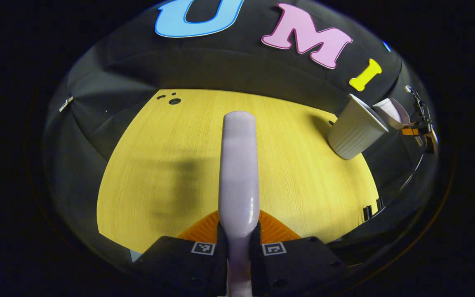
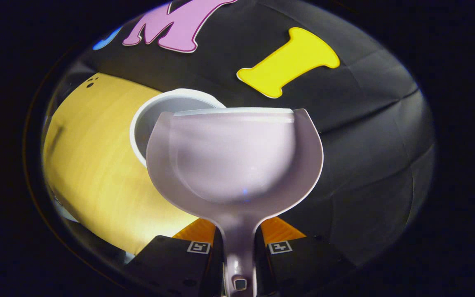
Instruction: Pick up the small broom and dustpan from the desktop, sweep the trash into the dustpan with the broom, and then empty the trash into the garbage bin.
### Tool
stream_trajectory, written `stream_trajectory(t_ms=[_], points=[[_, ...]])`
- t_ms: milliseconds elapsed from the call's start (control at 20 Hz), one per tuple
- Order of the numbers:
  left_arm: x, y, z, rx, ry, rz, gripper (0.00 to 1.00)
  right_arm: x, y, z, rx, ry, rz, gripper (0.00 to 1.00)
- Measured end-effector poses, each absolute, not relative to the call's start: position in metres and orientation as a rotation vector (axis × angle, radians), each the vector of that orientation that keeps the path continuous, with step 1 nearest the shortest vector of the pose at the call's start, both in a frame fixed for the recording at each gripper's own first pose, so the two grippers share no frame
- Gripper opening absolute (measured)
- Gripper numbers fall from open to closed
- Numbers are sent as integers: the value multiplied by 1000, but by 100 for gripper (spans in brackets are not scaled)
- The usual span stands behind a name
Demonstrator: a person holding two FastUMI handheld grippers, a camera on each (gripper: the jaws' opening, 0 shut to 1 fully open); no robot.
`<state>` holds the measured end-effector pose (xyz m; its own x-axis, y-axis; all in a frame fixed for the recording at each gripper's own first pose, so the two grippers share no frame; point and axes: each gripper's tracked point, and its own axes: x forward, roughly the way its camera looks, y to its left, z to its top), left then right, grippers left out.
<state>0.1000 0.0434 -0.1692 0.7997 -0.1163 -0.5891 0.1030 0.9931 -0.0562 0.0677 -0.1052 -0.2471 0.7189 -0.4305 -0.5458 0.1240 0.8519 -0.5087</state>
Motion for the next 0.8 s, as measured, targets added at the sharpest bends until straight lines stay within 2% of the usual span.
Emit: stream_trajectory(t_ms=[100,150,400,550,600,650,800], points=[[95,45,-169,-29,618,-135,27,59,-94,-247,-384,663,-337,33],[91,45,-169,-34,611,-145,27,48,-84,-245,-348,635,-349,36],[77,52,-175,-15,594,-182,26,9,-39,-240,-214,535,-370,36],[76,60,-173,42,576,-189,26,-1,-7,-248,-137,532,-336,36],[75,61,-173,53,571,-192,27,-3,5,-251,-113,528,-319,32],[75,61,-174,59,567,-195,27,-5,16,-255,-92,525,-304,36],[72,59,-183,38,568,-202,27,-8,60,-273,-6,523,-229,36]])
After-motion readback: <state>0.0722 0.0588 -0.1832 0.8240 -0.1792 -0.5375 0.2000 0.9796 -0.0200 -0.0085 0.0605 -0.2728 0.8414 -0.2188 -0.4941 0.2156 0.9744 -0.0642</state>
